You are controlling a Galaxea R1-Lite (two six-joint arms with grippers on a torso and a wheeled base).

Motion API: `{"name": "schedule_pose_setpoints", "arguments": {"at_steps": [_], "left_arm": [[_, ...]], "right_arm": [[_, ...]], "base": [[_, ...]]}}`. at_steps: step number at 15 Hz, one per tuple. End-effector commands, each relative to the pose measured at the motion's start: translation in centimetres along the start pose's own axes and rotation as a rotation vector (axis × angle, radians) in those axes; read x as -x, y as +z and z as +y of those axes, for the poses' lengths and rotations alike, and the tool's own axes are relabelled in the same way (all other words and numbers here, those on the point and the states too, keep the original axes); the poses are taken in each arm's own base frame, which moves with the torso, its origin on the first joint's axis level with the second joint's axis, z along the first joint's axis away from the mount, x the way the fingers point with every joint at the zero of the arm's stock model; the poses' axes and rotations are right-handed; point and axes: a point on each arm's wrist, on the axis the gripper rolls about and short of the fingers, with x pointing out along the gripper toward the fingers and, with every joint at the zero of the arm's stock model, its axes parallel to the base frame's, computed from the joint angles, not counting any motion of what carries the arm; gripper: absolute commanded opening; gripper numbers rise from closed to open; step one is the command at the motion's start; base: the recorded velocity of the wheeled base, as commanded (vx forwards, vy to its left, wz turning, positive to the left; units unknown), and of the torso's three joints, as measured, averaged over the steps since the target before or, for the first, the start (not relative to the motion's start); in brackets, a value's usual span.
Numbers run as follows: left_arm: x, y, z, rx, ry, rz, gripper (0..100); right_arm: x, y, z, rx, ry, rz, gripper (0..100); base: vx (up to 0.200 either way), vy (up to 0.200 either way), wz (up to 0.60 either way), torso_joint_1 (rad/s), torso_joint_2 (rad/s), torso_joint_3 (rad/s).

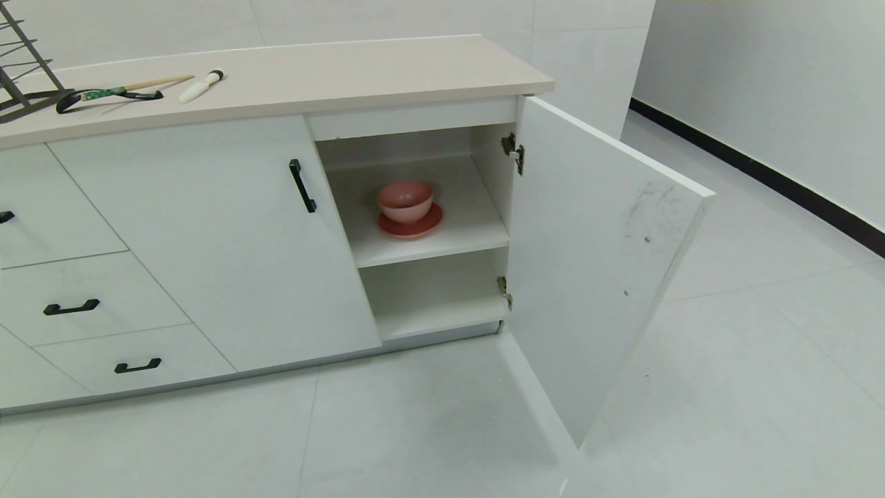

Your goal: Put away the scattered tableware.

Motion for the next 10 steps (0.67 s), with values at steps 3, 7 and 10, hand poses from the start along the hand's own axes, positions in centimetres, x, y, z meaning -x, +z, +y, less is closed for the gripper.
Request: {"name": "schedule_pose_setpoints", "arguments": {"at_steps": [3, 7, 10], "left_arm": [[0.0, 0.0, 0.0, 0.002, 0.000, 0.001, 100], [0.0, 0.0, 0.0, 0.013, 0.000, 0.001, 100], [0.0, 0.0, 0.0, 0.016, 0.007, 0.001, 100]], "right_arm": [[-9.5, -3.9, -1.1, 0.076, 0.153, 0.097, 0], [-12.1, -3.9, -1.6, 0.095, 0.167, 0.109, 0], [-15.6, -4.6, -2.1, 0.093, 0.216, 0.101, 0]], "base": [[0.000, 0.000, 0.00, 0.000, 0.00, 0.000], [0.000, 0.000, 0.00, 0.000, 0.00, 0.000], [0.000, 0.000, 0.00, 0.000, 0.00, 0.000]]}}
